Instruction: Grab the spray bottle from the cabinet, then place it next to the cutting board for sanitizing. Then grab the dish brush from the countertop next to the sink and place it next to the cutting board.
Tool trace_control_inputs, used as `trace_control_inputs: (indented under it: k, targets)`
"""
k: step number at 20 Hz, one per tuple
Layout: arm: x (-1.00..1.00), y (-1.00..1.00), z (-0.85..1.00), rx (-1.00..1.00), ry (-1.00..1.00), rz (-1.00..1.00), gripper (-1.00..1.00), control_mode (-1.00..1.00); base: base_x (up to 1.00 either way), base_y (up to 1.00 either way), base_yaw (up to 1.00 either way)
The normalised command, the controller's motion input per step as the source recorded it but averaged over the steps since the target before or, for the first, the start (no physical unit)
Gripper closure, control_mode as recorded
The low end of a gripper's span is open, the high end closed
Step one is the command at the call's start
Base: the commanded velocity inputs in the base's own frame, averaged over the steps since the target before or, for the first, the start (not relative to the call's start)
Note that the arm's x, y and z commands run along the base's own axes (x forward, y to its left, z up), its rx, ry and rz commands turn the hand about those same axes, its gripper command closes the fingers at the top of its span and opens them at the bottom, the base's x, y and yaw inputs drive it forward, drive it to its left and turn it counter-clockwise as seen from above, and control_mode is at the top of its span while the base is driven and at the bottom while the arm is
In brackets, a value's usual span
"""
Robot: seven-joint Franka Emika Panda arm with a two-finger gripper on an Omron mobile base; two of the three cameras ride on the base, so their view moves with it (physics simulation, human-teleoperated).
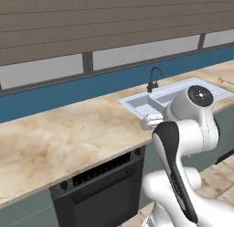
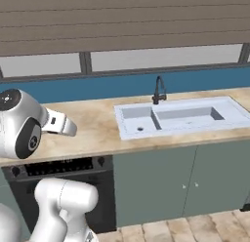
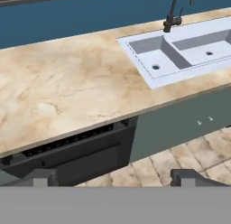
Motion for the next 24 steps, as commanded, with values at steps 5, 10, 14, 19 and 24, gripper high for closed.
trace_control_inputs:
  k: [5, 10, 14, 19, 24]
  targets:
    - [0.0, 0.0, 0.0, 0.0, 0.0, 0.0, -1.0, 1.0, 0.57, -1.0, 0.18]
    - [0.0, 0.0, 0.0, 0.0, 0.0, 0.0, -1.0, 1.0, 0.63, -1.0, 0.18]
    - [0.0, 0.0, 0.0, 0.0, 0.0, 0.0, -1.0, 1.0, 0.55, -1.0, 0.22]
    - [0.0, 0.0, 0.0, 0.0, 0.0, 0.0, -1.0, 1.0, 0.49, -1.0, 0.28]
    - [0.0, 0.0, 0.0, 0.0, 0.0, 0.0, -1.0, 1.0, 0.42, -1.0, 0.25]
